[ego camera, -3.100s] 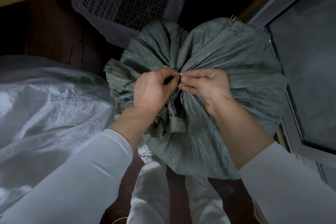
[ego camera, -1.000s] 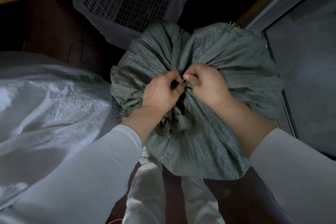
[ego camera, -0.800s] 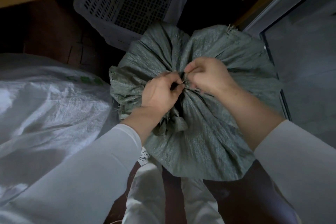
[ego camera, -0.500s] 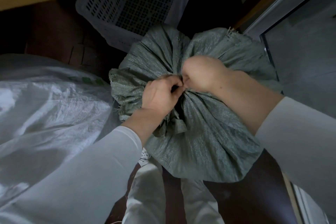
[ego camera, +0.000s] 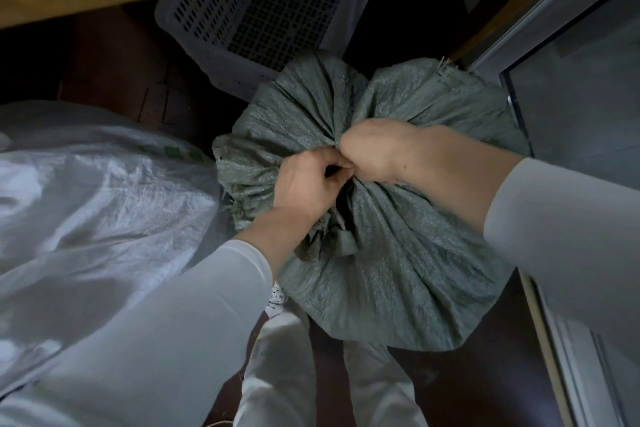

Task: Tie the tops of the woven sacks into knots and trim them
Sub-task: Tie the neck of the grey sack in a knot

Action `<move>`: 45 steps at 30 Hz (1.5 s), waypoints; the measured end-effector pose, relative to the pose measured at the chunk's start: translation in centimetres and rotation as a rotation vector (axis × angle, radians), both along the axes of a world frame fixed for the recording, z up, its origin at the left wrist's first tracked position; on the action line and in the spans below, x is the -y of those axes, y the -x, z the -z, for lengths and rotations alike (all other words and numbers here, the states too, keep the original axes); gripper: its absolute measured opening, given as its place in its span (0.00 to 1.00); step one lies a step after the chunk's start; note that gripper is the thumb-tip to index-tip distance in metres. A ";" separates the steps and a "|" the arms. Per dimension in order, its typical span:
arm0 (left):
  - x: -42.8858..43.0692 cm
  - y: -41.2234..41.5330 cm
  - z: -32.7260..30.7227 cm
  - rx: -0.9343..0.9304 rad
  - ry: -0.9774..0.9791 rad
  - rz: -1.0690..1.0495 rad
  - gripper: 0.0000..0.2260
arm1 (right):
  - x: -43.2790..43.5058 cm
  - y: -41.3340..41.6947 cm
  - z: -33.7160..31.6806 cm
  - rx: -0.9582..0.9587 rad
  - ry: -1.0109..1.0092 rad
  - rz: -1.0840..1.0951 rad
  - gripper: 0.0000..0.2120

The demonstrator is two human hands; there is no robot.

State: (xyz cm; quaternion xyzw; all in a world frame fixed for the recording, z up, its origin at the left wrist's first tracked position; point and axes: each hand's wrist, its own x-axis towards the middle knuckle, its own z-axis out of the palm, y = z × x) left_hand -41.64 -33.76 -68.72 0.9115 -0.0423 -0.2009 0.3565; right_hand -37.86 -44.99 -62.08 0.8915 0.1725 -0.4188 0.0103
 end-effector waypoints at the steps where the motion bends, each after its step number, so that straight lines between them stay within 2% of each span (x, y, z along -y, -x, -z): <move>1: 0.1 0.2 0.0 0.008 0.011 -0.018 0.06 | 0.1 -0.1 0.1 0.010 -0.010 0.002 0.16; 5: 0.7 0.9 0.3 -0.023 0.024 -0.113 0.07 | 0.8 -0.6 1.2 -0.005 -0.057 0.069 0.14; 11: 1.1 0.7 0.9 -0.212 0.163 -0.346 0.15 | 2.0 -0.7 2.1 -0.062 -0.177 0.225 0.09; 16: 0.8 0.3 1.8 -0.283 0.152 -0.358 0.21 | 2.8 0.0 3.0 -0.066 -0.287 0.375 0.07; 20: 0.6 0.2 2.1 -0.312 0.179 -0.401 0.21 | 3.0 0.3 3.4 -0.083 -0.379 0.476 0.07; 24: 0.3 0.1 2.4 -0.324 0.176 -0.382 0.19 | 3.3 0.8 3.6 -0.123 -0.450 0.561 0.12; 26: 0.3 0.1 2.2 -0.291 0.118 -0.316 0.19 | 3.5 0.8 3.6 -0.183 -0.427 0.601 0.10; 29: 0.4 -0.1 1.8 -0.229 0.048 -0.255 0.18 | 3.6 -0.4 2.6 -0.257 -0.240 0.596 0.07; 31: 0.5 -0.4 1.5 -0.220 0.026 -0.248 0.18 | 3.3 -1.6 1.4 -0.119 -0.122 0.545 0.10; 33: 0.5 -0.4 1.4 -0.225 0.003 -0.246 0.18 | 2.6 -2.3 0.4 0.096 -0.133 0.506 0.09; 34: 0.6 -0.4 1.3 -0.225 -0.008 -0.240 0.18 | 2.1 -2.4 0.1 0.136 -0.167 0.502 0.07; 36: 0.6 -0.2 1.1 -0.214 -0.021 -0.226 0.18 | 1.0 -2.0 -0.3 0.098 -0.162 0.449 0.07; 39: 0.7 -0.2 0.7 -0.210 -0.032 -0.195 0.18 | -0.4 -1.0 -0.2 0.083 -0.073 0.343 0.13; 45: 0.9 -0.3 -0.3 -0.235 -0.122 -0.155 0.11 | -2.7 -0.5 0.8 0.039 0.080 0.189 0.14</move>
